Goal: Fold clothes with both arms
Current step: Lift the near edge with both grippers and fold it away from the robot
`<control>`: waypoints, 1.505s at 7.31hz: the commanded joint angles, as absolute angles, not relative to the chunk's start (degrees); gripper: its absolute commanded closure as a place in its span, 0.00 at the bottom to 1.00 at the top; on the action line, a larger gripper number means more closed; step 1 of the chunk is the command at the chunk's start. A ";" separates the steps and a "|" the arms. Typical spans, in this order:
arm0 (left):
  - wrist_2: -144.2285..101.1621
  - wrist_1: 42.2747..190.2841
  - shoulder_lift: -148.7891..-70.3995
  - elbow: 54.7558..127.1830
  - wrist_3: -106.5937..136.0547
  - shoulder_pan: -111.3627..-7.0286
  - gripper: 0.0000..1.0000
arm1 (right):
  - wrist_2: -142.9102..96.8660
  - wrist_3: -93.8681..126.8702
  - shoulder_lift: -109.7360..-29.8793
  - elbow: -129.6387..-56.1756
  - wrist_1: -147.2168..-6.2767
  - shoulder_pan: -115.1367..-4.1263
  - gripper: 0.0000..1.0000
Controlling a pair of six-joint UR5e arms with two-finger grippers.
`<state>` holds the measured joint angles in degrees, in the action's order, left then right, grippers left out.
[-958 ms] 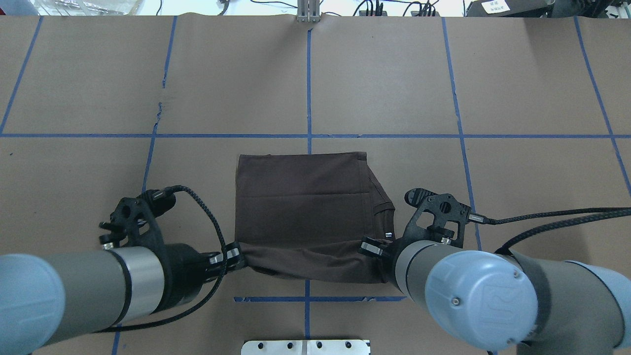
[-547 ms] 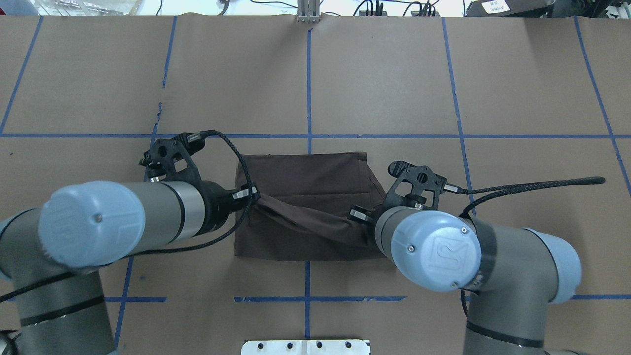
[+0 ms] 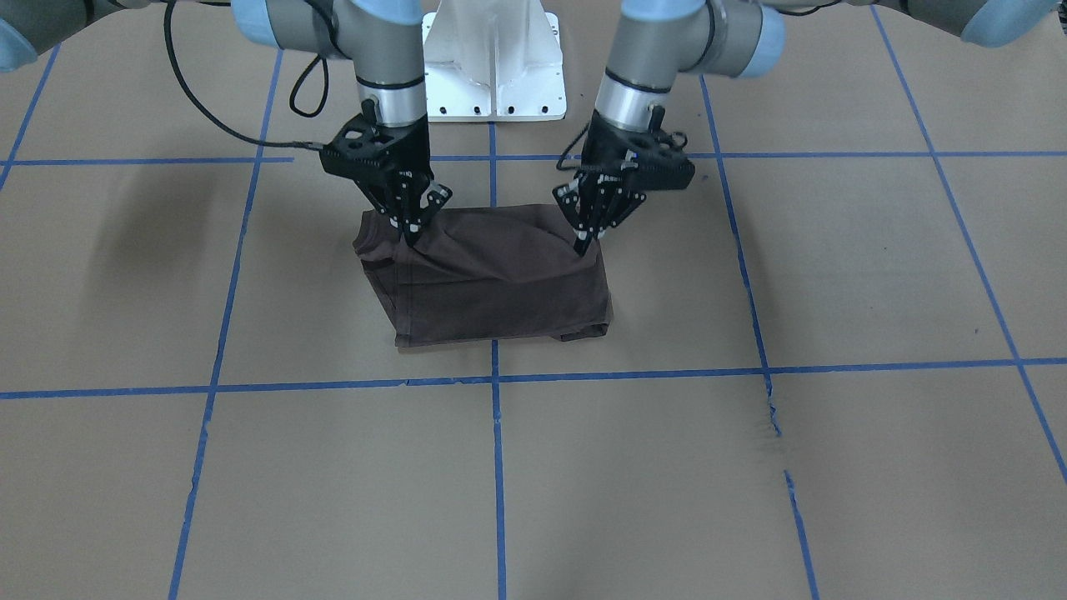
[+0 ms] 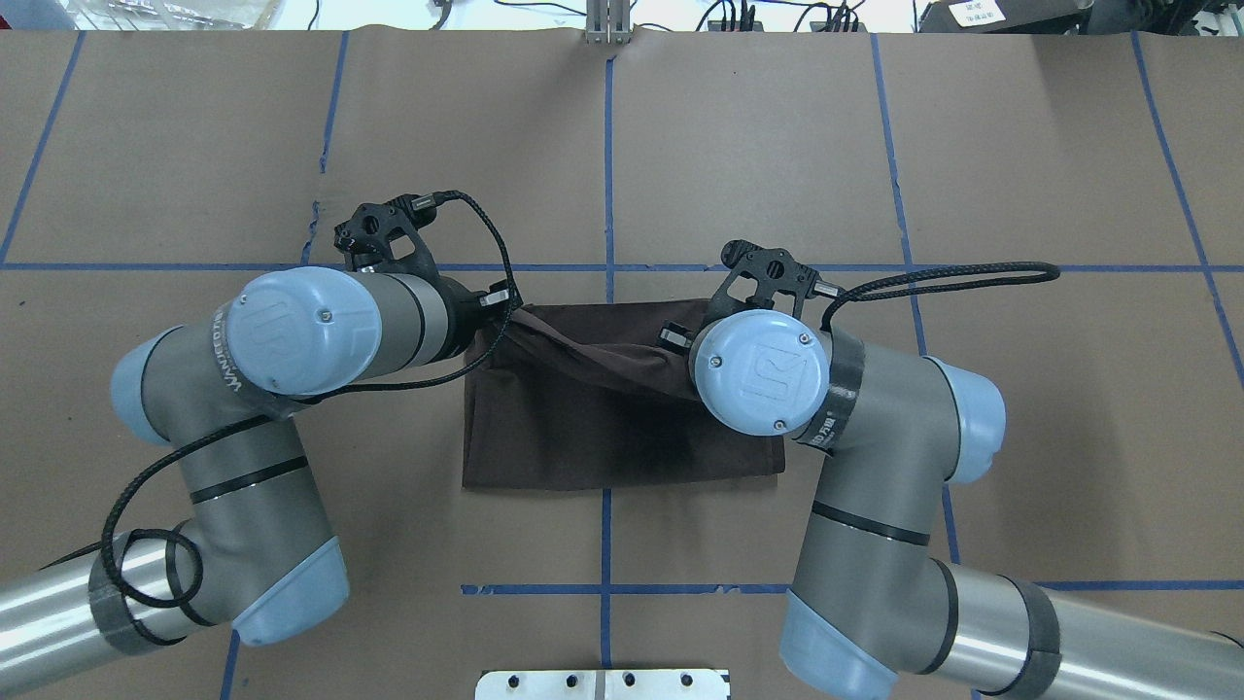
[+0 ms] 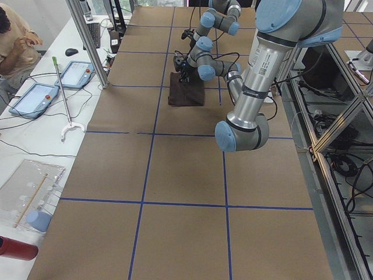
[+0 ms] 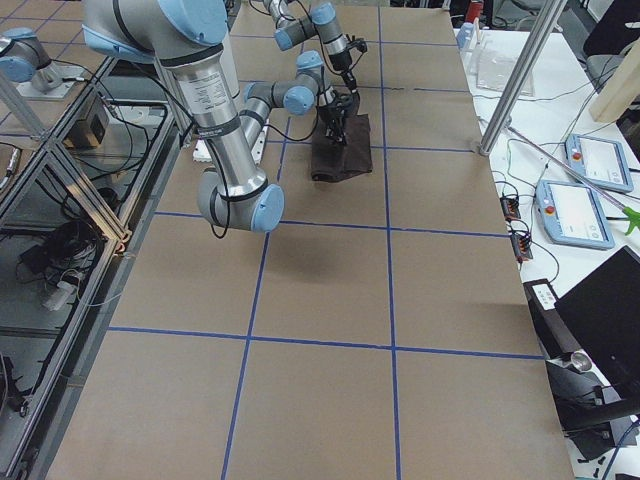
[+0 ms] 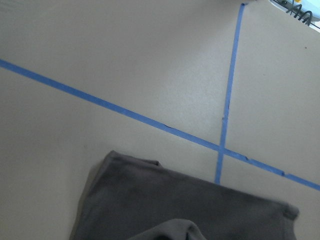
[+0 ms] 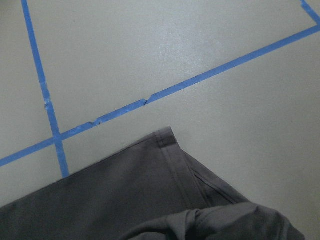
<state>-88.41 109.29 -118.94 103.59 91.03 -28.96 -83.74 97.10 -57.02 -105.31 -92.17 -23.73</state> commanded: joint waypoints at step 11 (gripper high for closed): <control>-95.89 113.64 -117.25 101.25 76.11 -30.94 0.00 | -85.87 88.25 -50.45 -91.67 -80.07 -23.83 0.00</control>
